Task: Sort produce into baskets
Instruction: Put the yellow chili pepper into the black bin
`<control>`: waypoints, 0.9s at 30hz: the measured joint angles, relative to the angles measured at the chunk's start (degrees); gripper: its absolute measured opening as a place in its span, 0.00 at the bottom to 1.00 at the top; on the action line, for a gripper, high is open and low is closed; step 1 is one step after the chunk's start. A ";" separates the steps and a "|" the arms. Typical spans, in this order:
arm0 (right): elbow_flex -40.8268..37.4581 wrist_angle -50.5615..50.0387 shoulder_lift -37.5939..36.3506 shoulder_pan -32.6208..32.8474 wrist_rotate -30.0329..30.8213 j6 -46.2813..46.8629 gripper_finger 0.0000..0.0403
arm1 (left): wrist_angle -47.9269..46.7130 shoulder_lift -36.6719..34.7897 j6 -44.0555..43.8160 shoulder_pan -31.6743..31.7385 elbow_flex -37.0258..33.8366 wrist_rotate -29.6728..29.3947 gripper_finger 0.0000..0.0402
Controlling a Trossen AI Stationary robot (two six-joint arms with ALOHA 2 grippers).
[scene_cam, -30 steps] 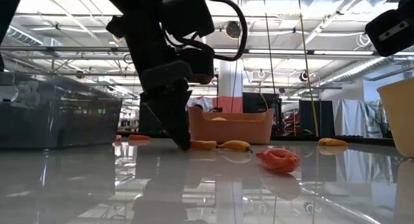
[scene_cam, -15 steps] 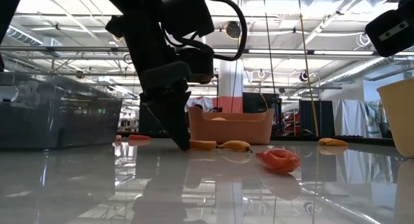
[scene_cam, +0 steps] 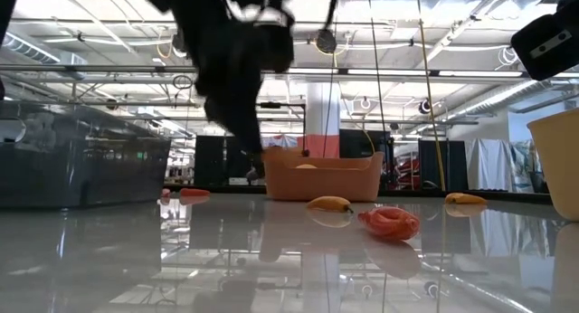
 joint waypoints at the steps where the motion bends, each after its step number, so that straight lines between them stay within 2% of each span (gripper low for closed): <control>1: 0.00 -0.02 0.00 -0.02 0.00 0.00 0.01 | -0.82 -1.59 -0.70 0.00 0.36 -0.02 0.03; 5: 0.00 -0.02 0.00 -0.01 0.00 0.02 0.01 | -9.20 -8.85 -7.63 -0.42 1.22 -0.04 0.03; 8: 0.02 -0.25 0.00 -0.01 -0.81 0.00 0.01 | -21.61 -13.46 -16.47 -1.38 1.20 -0.16 0.03; 12: 0.02 -0.72 0.00 0.00 -1.64 -0.13 0.01 | -37.09 -17.43 -30.00 -2.86 1.20 -0.73 0.03; 15: 0.02 -1.03 0.07 0.00 -1.62 -0.77 0.01 | -45.14 -18.61 -37.47 -3.86 1.18 -0.88 0.03; 19: 0.02 -1.24 0.11 0.00 -1.64 -1.38 0.01 | -49.52 -18.85 -41.68 -4.64 1.17 -0.66 0.03; 27: 0.02 -4.76 0.11 0.00 -3.07 1.24 0.01 | -49.28 -18.61 -42.17 -4.61 1.17 -0.20 0.04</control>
